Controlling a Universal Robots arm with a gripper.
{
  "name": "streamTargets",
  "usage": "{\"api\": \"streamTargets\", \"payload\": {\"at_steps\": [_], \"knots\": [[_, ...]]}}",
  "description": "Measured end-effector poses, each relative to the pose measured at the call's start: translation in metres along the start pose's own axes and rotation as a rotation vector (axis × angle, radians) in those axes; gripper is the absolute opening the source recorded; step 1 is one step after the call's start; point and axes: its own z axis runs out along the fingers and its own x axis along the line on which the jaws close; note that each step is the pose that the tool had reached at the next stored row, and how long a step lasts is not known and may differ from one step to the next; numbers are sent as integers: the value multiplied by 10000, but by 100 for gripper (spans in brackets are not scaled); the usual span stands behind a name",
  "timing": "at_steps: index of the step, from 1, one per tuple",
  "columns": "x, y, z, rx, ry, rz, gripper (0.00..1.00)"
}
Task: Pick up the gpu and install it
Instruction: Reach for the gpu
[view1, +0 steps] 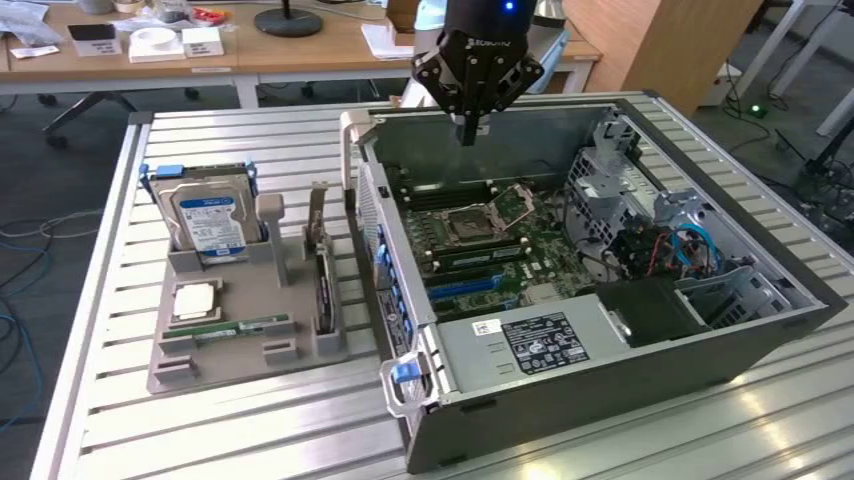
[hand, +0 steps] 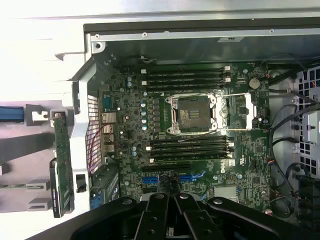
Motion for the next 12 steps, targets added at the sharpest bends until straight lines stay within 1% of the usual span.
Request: {"api": "streamTargets", "payload": {"at_steps": [4, 12], "knots": [[23, -2, 0, 0, 0, 1, 11], [133, -10, -2, 1, 1, 0, 11]]}}
